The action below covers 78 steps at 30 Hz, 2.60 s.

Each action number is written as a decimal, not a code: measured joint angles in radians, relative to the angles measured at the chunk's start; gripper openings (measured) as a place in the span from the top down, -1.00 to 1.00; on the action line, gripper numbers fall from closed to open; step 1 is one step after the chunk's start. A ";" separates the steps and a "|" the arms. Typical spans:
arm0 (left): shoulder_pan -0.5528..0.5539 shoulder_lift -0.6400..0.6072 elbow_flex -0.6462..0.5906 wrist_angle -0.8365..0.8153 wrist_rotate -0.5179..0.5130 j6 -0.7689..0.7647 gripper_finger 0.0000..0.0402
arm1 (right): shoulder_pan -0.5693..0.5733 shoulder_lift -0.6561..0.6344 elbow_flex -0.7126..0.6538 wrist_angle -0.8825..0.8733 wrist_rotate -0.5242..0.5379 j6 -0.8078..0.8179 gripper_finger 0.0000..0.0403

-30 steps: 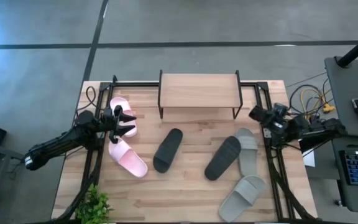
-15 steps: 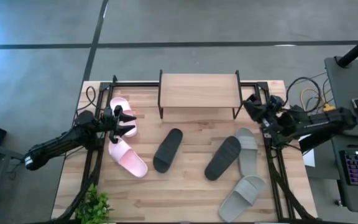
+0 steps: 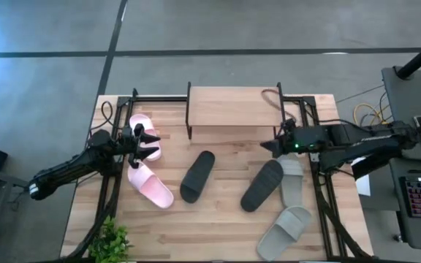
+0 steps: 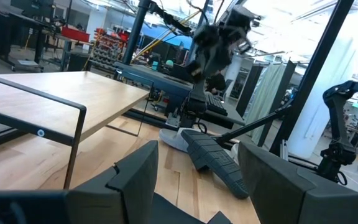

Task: Pick and place slides into the shelf
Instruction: Put the right black slide on the shelf

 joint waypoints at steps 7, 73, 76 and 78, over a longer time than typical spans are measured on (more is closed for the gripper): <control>0.000 0.001 0.000 0.000 0.000 0.000 -0.04 | 0.004 0.119 0.122 -0.398 -0.167 0.078 0.42; 0.000 0.000 0.000 0.000 0.000 0.000 -0.04 | -0.170 1.121 0.561 -0.816 -0.562 -1.485 0.24; 0.000 0.000 0.000 0.000 0.000 0.000 -0.04 | -0.177 1.129 0.559 -0.816 -0.592 -1.484 0.24; 0.000 0.000 0.000 0.000 0.000 0.000 -0.04 | -0.179 1.130 0.559 -0.820 -0.593 -1.476 0.24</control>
